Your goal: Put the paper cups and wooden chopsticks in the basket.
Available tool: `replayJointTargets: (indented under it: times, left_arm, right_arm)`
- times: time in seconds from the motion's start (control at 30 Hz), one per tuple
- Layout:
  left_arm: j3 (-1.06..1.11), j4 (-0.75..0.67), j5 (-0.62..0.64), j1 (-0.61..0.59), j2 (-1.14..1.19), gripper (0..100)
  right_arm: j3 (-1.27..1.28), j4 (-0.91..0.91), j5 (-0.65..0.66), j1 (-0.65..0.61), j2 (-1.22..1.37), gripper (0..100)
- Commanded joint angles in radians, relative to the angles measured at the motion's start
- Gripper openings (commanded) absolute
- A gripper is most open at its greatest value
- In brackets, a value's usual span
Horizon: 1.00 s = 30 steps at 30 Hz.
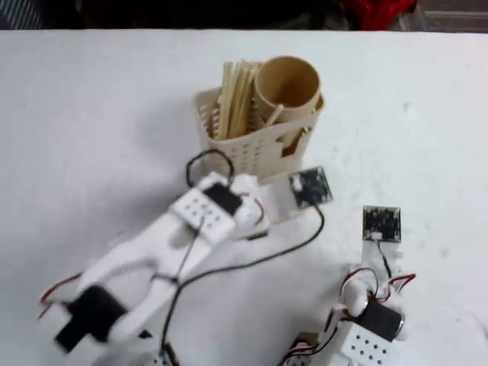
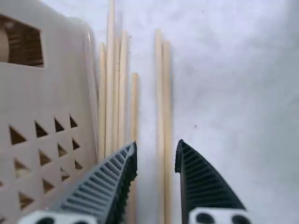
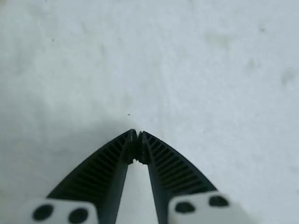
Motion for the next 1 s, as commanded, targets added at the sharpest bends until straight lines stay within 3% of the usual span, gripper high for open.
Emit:
replayJointTargets:
  times: [0.0, 0.3, 0.53, 0.73, 0.97]
  left_arm:
    - [-0.121, -0.021, -0.041, -0.056, 0.137, 15]
    - [-0.278, 0.0, -0.058, -0.079, 0.4, 15]
    - [-0.373, 0.121, -0.041, -0.079, 0.437, 15]
    - [-0.35, 0.121, -0.005, -0.067, 0.375, 15]
    - [-0.439, 0.126, -0.006, -0.116, 0.509, 15]
  right_arm:
    - [0.009, 0.002, -0.006, 0.004, -0.018, 1.8]
    - [0.009, 0.002, -0.006, 0.004, -0.018, 1.8]
    - [0.009, 0.002, -0.006, 0.004, -0.018, 1.8]
    - [0.009, 0.002, -0.006, 0.004, -0.018, 1.8]
    - [0.009, 0.002, -0.006, 0.004, -0.018, 1.8]
